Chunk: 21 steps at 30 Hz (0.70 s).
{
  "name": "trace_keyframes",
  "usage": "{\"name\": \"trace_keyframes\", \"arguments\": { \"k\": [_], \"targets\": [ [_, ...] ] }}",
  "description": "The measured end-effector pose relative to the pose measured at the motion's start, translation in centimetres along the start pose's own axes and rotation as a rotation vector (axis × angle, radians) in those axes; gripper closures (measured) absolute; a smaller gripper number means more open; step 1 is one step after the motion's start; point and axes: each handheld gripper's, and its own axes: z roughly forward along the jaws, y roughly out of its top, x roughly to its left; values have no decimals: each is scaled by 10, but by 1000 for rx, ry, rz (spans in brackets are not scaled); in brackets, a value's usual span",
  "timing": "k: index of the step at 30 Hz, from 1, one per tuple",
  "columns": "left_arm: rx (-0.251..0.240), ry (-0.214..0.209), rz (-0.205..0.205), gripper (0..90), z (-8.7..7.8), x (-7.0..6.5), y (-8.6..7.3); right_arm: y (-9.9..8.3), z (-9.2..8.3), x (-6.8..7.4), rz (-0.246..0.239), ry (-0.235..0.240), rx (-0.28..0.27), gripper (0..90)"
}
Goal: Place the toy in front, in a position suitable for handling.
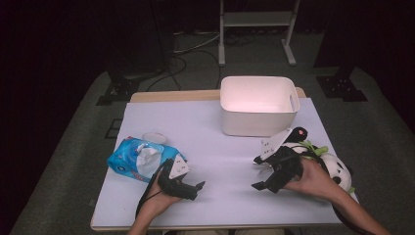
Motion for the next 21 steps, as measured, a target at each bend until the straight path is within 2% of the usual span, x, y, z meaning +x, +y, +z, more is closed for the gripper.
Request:
{"name": "trace_keyframes", "arguments": {
  "k": [5,12,19,21],
  "targets": [
    [4,4,-2,59,0,1,-1,-2,-20,-7,16,-1,-16,170],
    [7,9,1,59,1,1,-1,-7,-36,-14,25,-13,-15,170],
    [20,6,3,59,3,-1,-1,-17,-60,-21,34,-47,-17,172],
    [22,6,2,59,4,-1,-2,-19,-62,-21,35,-51,-16,172]
  ]
}}
